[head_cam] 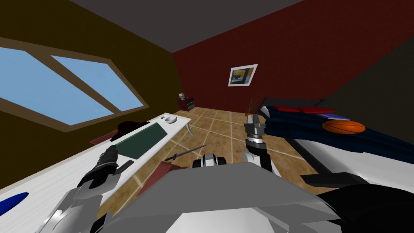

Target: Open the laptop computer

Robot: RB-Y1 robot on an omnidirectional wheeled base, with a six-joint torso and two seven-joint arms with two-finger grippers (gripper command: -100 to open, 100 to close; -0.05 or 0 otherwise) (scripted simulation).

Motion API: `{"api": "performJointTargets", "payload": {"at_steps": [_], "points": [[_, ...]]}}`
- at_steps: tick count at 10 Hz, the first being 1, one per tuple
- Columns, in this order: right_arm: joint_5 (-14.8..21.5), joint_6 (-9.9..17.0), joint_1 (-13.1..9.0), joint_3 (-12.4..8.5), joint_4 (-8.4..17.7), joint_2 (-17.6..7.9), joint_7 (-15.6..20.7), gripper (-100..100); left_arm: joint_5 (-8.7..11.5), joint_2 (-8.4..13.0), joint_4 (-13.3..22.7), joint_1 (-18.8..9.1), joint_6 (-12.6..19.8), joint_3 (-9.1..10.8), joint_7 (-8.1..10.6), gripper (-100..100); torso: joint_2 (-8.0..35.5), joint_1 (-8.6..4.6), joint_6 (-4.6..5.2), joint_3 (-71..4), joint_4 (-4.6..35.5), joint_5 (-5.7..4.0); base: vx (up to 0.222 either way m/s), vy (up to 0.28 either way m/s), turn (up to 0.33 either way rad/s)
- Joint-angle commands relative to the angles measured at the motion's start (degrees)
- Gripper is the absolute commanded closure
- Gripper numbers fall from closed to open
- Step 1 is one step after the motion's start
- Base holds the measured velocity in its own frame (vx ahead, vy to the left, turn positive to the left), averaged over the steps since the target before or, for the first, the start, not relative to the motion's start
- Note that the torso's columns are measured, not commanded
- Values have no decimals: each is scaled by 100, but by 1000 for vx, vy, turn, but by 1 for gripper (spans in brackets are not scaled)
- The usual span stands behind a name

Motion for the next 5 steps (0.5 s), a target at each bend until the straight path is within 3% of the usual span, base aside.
{"api": "performJointTargets", "payload": {"at_steps": [1,2,3,4,5], "points": [[0,0,-1,1,0,1,0,0,-2,9,13,-9,-9,11,-2,-100,5,-7,3,4,-1,4,4,5,3],[0,0,-1,1,0,1,0,0,-2,9,10,-8,-9,11,-2,100,8,-8,2,5,1,0,0,0,0],[0,0,-1,1,0,1,0,0,218,304,85,6,269,-275,283,100,4,5,-3,4,-2,9,-100,52,-302],[0,1,-4,2,0,0,0,0,218,304,85,6,376,-318,340,100,22,24,20,12,8,6,-135,80,-247],[0,1,-3,1,0,0,0,0,439,557,171,26,540,-539,532,100,21,26,2,15,7,11,-201,71,-367]]}}
